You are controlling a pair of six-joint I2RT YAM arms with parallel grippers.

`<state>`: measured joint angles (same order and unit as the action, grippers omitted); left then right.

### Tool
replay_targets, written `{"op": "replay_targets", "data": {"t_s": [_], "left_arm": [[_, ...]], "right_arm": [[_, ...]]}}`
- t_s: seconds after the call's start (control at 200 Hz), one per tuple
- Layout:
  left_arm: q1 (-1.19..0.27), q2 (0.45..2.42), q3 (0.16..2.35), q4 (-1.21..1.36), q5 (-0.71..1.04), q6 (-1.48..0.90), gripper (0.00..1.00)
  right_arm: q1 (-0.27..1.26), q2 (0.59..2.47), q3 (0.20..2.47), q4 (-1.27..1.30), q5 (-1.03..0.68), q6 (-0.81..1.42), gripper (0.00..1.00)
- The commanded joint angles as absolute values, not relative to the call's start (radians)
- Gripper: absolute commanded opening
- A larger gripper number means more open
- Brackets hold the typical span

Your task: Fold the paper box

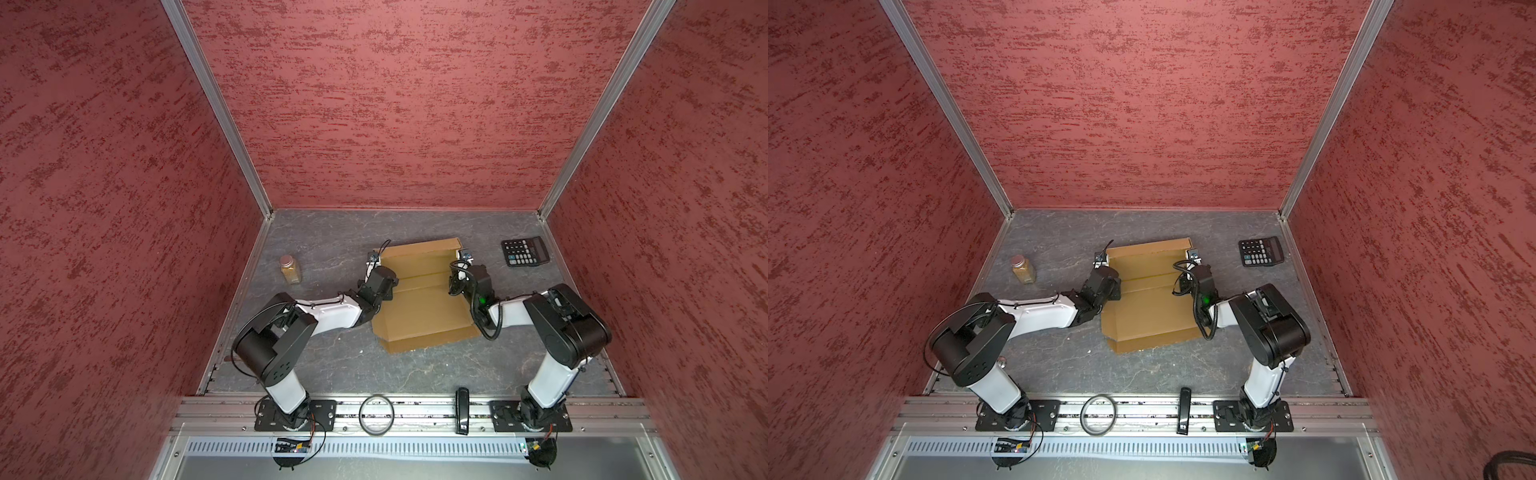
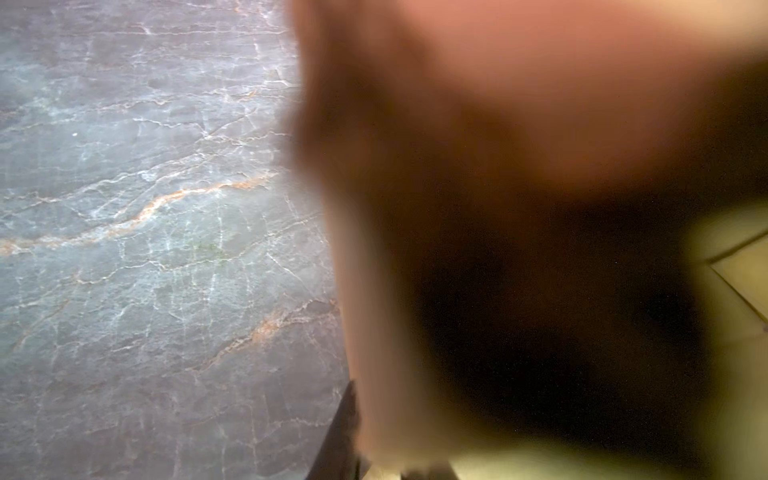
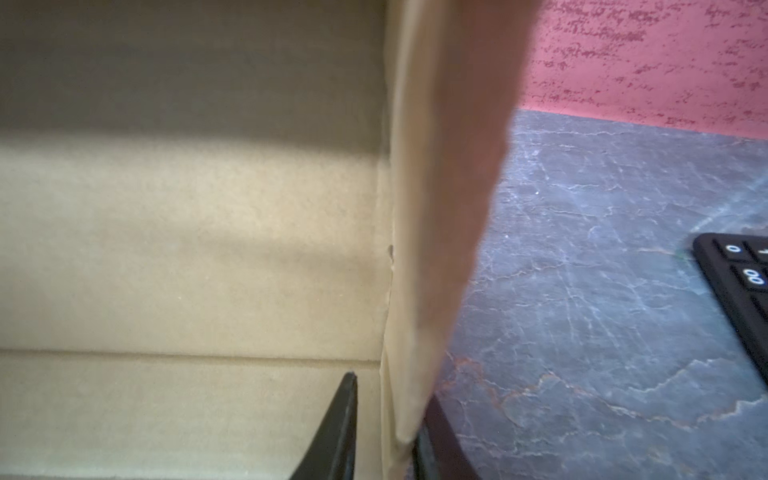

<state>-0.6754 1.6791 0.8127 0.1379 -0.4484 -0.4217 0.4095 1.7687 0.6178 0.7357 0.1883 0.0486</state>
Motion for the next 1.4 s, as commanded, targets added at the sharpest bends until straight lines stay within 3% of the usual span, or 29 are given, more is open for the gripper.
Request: {"op": "replay_targets", "data": {"t_s": [0.0,0.466,0.631,0.847,1.398], "left_arm": [[-0.672,1.714,0.831,0.102,-0.431,-0.435,0.13],[-0.66,1.741,0.848,0.102,-0.451,-0.426,0.0],[-0.659,1.74,0.841,0.108,-0.451,-0.419,0.0],[-0.649,1.72,0.826,0.111,-0.447,-0.413,0.0],[-0.634,1.692,0.808,0.116,-0.405,-0.373,0.0]], "right_arm": [[0.419,1.742,0.607,0.773,0.176,0.058,0.21],[0.42,1.737,0.604,0.769,0.162,0.058,0.19],[0.42,1.713,0.582,0.789,0.193,0.06,0.31],[0.419,1.675,0.552,0.809,0.217,0.069,0.33],[0.419,1.739,0.602,0.899,0.27,0.036,0.18]]}}
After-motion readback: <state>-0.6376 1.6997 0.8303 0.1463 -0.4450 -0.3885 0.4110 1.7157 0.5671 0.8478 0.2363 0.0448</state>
